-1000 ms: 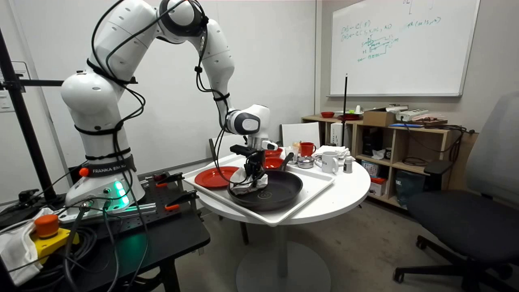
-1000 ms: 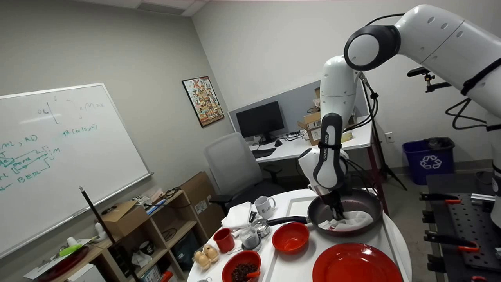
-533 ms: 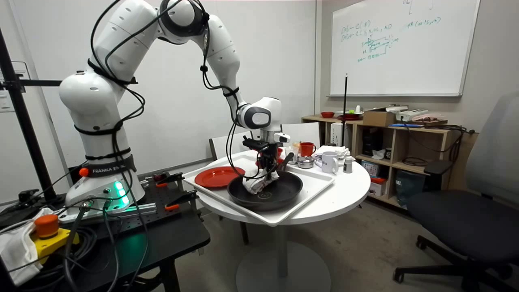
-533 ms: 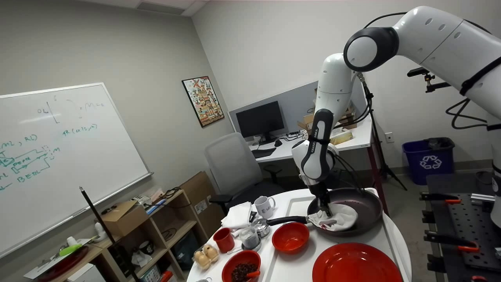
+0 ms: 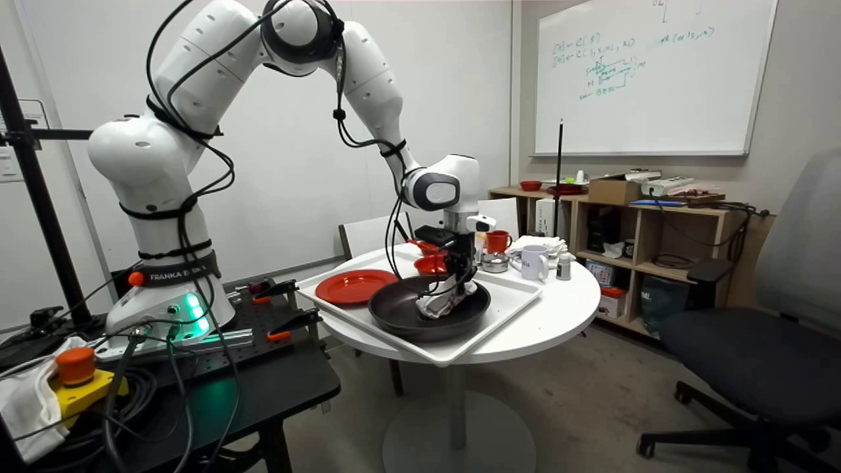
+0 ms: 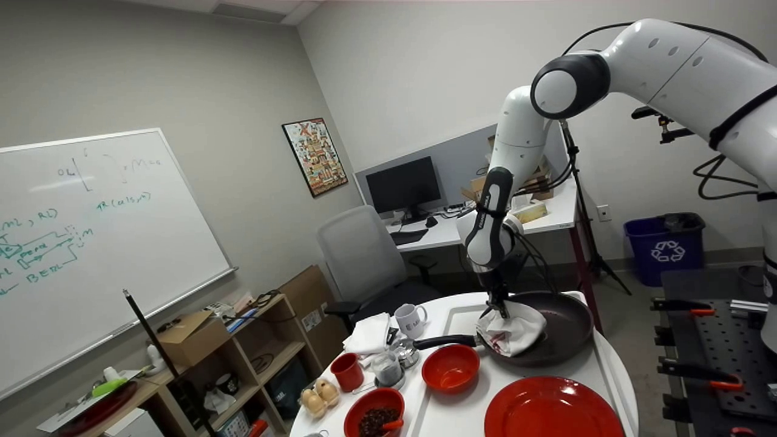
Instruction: Use the tea towel to wipe the pan
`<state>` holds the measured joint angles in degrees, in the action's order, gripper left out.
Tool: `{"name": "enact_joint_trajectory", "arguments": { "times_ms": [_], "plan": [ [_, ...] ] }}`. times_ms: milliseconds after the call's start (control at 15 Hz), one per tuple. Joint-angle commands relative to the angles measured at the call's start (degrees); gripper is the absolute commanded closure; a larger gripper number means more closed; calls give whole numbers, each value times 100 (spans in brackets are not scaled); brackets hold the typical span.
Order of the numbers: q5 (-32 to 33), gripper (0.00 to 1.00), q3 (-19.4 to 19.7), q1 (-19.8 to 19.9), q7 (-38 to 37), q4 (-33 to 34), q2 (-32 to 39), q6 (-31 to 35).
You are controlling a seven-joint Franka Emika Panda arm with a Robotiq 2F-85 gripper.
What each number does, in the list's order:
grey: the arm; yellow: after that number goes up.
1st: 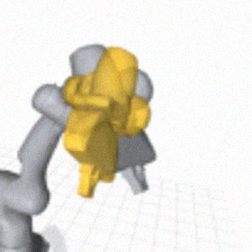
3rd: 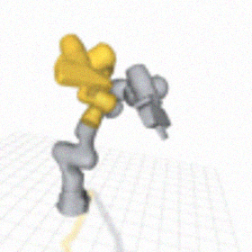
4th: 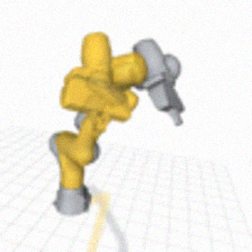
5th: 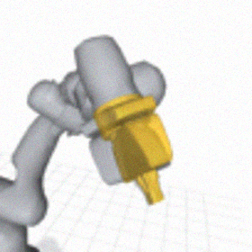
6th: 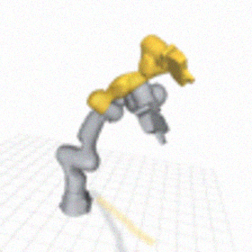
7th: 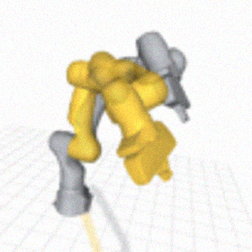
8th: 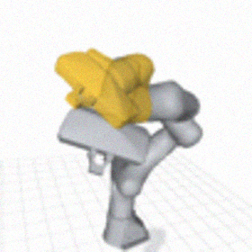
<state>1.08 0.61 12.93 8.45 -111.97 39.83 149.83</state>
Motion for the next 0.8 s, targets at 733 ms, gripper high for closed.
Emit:
{"name": "enact_joint_trajectory", "arguments": {
  "times_ms": [733],
  "plan": [
    [-706,95,-412,1580,1290,2,-529,971]
  ]
}}
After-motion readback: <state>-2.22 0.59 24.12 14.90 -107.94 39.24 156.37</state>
